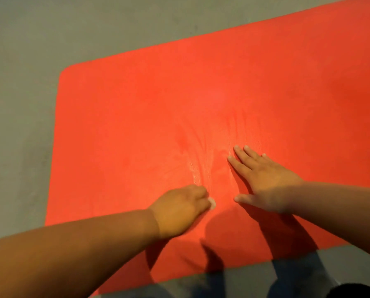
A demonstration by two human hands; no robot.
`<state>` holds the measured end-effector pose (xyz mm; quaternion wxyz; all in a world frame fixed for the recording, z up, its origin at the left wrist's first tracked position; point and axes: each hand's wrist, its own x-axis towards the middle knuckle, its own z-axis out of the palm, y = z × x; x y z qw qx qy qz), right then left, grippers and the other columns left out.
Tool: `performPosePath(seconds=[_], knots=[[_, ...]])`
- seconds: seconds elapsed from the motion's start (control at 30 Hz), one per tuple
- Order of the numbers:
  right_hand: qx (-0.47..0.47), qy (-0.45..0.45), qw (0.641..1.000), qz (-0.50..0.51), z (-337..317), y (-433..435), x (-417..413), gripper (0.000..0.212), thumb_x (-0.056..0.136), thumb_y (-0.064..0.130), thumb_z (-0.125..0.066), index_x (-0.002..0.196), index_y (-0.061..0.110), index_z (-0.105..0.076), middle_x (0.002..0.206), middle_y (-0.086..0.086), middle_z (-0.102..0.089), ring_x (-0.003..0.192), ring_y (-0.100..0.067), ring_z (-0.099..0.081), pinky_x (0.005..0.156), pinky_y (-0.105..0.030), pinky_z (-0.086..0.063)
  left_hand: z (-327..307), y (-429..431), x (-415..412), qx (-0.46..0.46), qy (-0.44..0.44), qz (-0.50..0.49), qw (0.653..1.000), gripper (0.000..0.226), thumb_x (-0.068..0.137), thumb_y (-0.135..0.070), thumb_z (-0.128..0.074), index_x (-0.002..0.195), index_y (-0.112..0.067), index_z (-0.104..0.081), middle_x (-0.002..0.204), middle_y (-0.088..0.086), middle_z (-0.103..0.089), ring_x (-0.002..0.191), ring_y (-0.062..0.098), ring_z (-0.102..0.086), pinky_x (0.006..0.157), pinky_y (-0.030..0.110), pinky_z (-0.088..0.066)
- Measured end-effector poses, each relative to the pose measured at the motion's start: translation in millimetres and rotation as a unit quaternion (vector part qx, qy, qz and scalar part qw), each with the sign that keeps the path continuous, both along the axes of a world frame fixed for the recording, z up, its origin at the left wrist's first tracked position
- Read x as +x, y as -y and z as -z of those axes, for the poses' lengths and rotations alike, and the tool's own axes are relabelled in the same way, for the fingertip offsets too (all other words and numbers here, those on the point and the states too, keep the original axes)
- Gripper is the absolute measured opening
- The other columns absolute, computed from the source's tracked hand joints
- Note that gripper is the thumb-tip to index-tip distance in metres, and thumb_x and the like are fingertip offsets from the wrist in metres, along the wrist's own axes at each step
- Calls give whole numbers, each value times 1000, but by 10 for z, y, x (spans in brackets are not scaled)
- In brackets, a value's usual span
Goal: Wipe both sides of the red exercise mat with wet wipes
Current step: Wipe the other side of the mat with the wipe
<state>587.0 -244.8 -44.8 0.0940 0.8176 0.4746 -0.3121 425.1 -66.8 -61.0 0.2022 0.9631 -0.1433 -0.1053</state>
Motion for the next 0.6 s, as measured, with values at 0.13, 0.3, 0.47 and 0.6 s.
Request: performPosePath(seconds=[0.13, 0.3, 0.47, 0.6], knots=[[-6, 1, 1000, -16, 2, 139, -110, 97, 85, 67, -46, 149, 28, 15, 154, 1, 28, 143, -18, 21, 117, -40, -1, 17, -353, 212, 77, 64, -68, 993, 38, 96, -33, -35, 91, -16, -68, 89, 6, -61, 81, 28, -63, 63, 32, -48], [-13, 6, 1000, -12, -18, 120, -147, 100, 82, 67, -49, 150, 25, 12, 156, -1, 24, 145, -20, 16, 117, -43, -7, 95, -579, 482, 98, 58, -388, 915, 25, 99, -20, -48, 103, -8, -70, 93, 15, -56, 92, 35, -57, 71, 35, -36], [-21, 2, 1000, 7, -46, 56, -210, 105, 80, 69, -51, 150, 23, 13, 156, -4, 24, 145, -23, 16, 117, -45, -8, 17, 279, -387, 0, 37, -22, 999, 35, 95, -28, -36, 89, -14, -68, 81, 4, -60, 72, 25, -61, 56, 31, -51], [-11, 14, 1000, 19, -34, 75, -282, 103, 82, 66, -51, 150, 22, 11, 157, -5, 22, 145, -24, 13, 117, -44, -10, 40, -197, -268, 78, 87, -37, 992, 39, 96, -33, -36, 86, -13, -68, 80, 5, -59, 72, 26, -62, 57, 32, -48]])
